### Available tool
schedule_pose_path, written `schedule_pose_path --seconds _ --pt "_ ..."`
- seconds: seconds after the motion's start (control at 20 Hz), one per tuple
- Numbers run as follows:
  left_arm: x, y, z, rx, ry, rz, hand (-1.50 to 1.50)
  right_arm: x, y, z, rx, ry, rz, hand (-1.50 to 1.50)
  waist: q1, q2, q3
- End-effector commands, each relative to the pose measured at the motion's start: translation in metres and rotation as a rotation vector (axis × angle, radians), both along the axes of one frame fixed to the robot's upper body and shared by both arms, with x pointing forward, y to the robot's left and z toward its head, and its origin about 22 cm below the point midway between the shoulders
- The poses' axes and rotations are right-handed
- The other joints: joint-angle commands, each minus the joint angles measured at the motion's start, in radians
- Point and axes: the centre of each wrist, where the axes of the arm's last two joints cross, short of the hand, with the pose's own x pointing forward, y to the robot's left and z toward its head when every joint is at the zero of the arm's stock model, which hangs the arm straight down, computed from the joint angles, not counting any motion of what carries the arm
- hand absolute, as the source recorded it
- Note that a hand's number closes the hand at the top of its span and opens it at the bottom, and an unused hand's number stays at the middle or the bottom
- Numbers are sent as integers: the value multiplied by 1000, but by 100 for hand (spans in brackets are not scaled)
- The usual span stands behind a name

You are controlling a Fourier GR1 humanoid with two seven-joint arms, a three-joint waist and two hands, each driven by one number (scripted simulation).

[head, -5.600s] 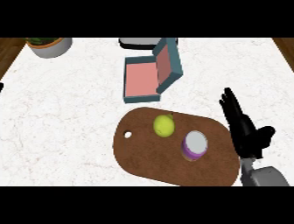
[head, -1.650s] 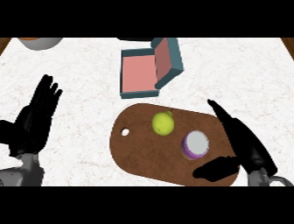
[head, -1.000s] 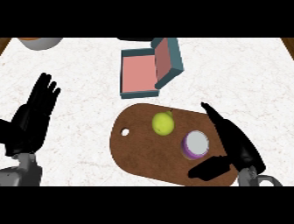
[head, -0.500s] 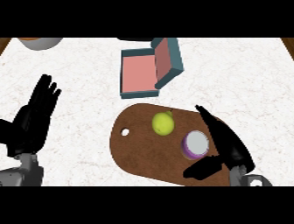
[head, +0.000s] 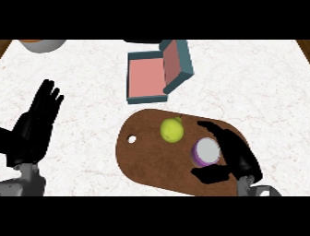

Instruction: Pick the can from the cutting board and place it in the cardboard box

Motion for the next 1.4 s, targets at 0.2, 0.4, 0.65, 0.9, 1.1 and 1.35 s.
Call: schedule_pose_path --seconds 0.2,0.4,0.65,0.9,1.1,1.35 --pt "-10 -5 -12 -4 -9 -1 0 -7 16 8 -107 -97 89 150 1 -1 0" --pt "2 -5 -4 1 -19 -17 0 4 74 13 -171 -179 93 150 19 1 -1" --pt "14 -26 8 11 -34 -143 0 27 115 26 -365 -231 136 150 178 35 -10" --pt "20 -46 14 5 -62 -204 0 49 143 47 -487 -341 88 150 225 40 -8" --pt "24 -57 11 -1 -53 -244 0 65 163 71 -537 -441 59 150 249 49 -8" --pt "30 -66 18 -1 -64 -276 0 80 187 102 -599 -521 57 150 275 47 -8"
